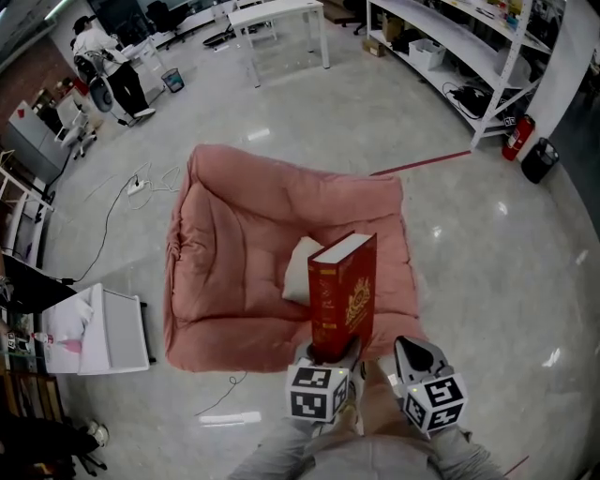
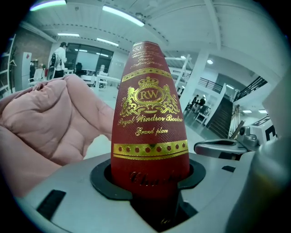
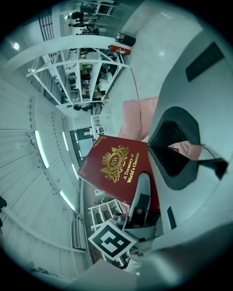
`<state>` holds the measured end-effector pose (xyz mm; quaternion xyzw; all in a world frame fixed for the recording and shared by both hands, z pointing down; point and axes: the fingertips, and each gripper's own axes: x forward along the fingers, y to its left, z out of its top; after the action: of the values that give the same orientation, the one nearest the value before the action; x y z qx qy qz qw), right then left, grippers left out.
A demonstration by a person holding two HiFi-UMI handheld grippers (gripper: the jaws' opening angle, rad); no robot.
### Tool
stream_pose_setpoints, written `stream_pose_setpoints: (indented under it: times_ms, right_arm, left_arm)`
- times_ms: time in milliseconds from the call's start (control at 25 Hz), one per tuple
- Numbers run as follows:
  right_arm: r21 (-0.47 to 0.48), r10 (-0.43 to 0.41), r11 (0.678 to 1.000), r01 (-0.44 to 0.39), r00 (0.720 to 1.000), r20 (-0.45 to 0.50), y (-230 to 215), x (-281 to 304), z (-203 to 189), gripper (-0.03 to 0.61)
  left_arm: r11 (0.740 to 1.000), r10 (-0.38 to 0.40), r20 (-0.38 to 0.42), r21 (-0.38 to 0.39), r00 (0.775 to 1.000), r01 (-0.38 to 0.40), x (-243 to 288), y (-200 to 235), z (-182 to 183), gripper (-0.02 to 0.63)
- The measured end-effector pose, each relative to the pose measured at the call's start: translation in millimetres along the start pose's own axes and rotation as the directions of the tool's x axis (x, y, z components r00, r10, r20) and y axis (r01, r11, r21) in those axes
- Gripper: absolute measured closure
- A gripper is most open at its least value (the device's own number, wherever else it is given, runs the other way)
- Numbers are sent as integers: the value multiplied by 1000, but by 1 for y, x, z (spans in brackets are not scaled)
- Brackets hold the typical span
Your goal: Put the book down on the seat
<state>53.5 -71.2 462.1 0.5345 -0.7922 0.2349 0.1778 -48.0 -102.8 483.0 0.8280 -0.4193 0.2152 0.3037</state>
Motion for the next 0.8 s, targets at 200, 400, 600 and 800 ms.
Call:
stream_pose_setpoints:
  times_ms: [200, 400, 600, 800]
  right_arm:
    - [21, -2, 1000, 3, 999, -40, -14, 19, -10, 574]
    - [42, 9, 999, -7, 999, -43, -22, 34, 0, 574]
    - [44, 37, 998, -34, 998, -53, -44, 54, 8, 574]
    - [63, 65, 996, -60, 995, -79, -46, 72, 5, 574]
  left_arm:
    - [1000, -1, -25, -8, 1000, 1, 24, 6, 3, 370]
    - [1000, 9, -61, -13, 998, -9, 45, 17, 3, 370]
    - [998, 15, -85, -52, 996, -20, 81, 20, 6, 370]
    - [996, 27, -109, -80, 994, -35, 105, 30, 0, 368]
